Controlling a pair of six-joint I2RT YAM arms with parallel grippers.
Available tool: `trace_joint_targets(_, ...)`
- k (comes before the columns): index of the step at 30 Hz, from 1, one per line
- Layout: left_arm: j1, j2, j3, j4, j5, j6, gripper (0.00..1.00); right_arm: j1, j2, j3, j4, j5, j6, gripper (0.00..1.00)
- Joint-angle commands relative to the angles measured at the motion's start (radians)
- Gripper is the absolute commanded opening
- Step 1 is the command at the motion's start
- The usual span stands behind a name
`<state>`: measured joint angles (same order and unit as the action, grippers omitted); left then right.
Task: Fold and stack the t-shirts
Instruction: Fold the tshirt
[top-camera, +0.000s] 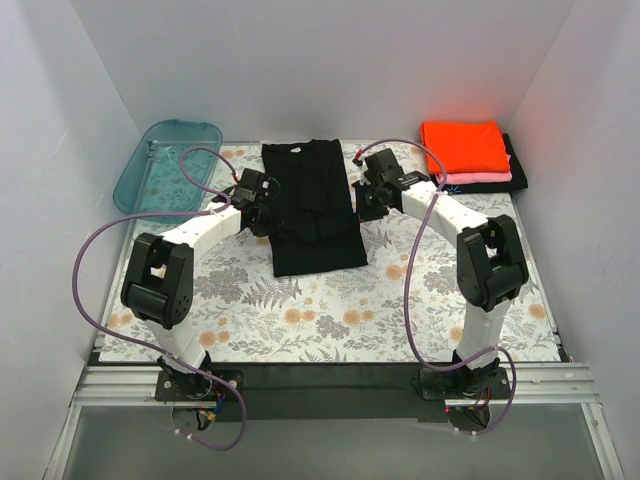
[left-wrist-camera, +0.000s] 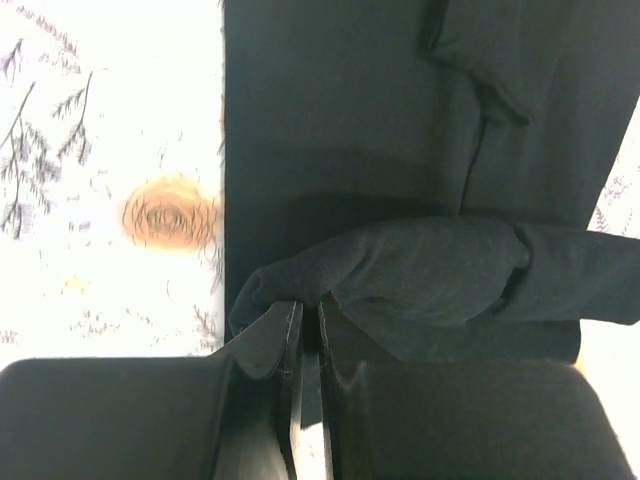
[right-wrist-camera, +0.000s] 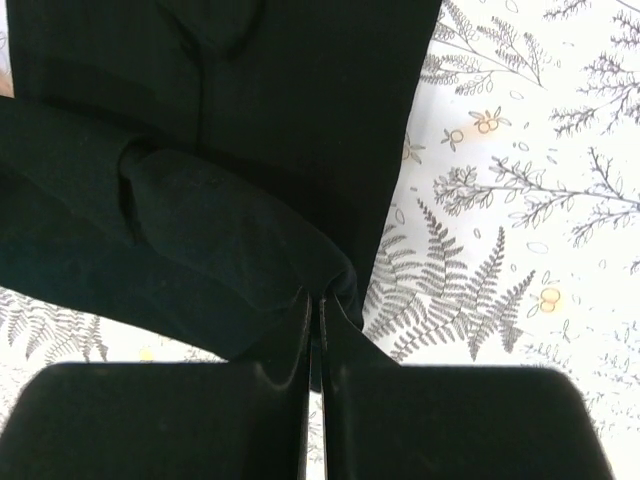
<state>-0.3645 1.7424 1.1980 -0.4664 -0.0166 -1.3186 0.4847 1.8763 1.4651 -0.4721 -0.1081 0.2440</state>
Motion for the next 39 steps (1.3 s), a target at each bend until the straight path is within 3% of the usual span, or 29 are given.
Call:
trace_joint_targets(1, 0.012, 0.006, 0.032, 0.087, -0.034, 0.056, 0.00, -0.011, 0.026, 0.052, 0.065, -0.008, -0.026, 0.01)
trace_joint_targets(33, 0.036, 0.092, -0.081, 0.275, -0.098, 0.005, 0.00, -0.037, 0.139, 0.012, 0.250, -0.027, -0.028, 0.01)
trace_joint_targets(34, 0.036, 0.092, -0.084, 0.278, -0.100, -0.001, 0.01, -0.035, 0.141, 0.014, 0.251, -0.028, -0.028, 0.01)
trace_joint_targets(37, 0.035, 0.082, -0.092, 0.284, -0.108, -0.010, 0.18, -0.035, 0.142, 0.024, 0.256, -0.033, -0.029, 0.04)
trace_joint_targets(38, 0.035, 0.077, -0.091, 0.282, -0.109, -0.010, 0.22, -0.035, 0.139, 0.029, 0.257, -0.038, -0.031, 0.09)
trace_joint_targets(39, 0.035, 0.068, -0.087, 0.279, -0.112, -0.007, 0.29, -0.035, 0.135, 0.034, 0.256, -0.045, -0.034, 0.19)
